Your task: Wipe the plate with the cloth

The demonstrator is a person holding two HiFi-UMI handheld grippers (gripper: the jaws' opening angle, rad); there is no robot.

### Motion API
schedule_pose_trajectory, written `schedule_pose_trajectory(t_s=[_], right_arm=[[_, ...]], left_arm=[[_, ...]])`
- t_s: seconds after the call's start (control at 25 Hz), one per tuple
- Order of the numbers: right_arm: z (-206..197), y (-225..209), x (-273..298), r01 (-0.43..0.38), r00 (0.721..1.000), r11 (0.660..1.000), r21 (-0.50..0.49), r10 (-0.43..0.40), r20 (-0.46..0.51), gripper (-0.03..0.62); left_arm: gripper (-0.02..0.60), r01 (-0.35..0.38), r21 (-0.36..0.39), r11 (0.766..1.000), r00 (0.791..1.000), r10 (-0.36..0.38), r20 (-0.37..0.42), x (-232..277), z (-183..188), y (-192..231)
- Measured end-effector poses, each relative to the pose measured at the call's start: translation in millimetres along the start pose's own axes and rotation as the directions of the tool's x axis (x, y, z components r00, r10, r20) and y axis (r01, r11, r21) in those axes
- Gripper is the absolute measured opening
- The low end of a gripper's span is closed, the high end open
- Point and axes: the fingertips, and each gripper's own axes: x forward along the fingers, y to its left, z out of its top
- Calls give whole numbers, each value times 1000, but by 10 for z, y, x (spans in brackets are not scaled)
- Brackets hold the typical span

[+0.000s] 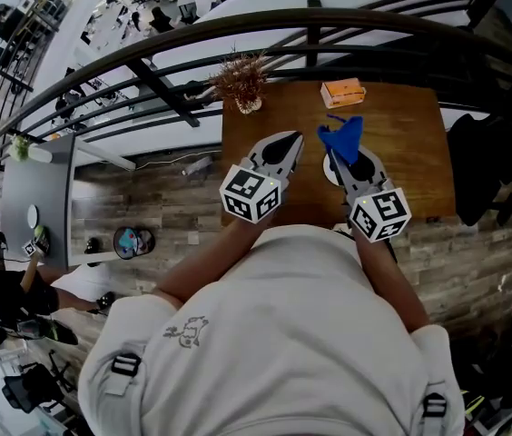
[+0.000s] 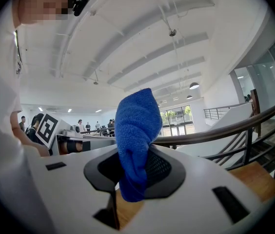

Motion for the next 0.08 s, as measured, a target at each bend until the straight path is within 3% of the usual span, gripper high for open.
schedule_pose_trajectory(t_s=[0.08], right_arm=[[-5, 13, -1, 3, 1000, 1000, 2, -3, 1, 97]], left_arm=[[6, 2, -1, 1000, 1000, -2, -2, -12, -5, 4]])
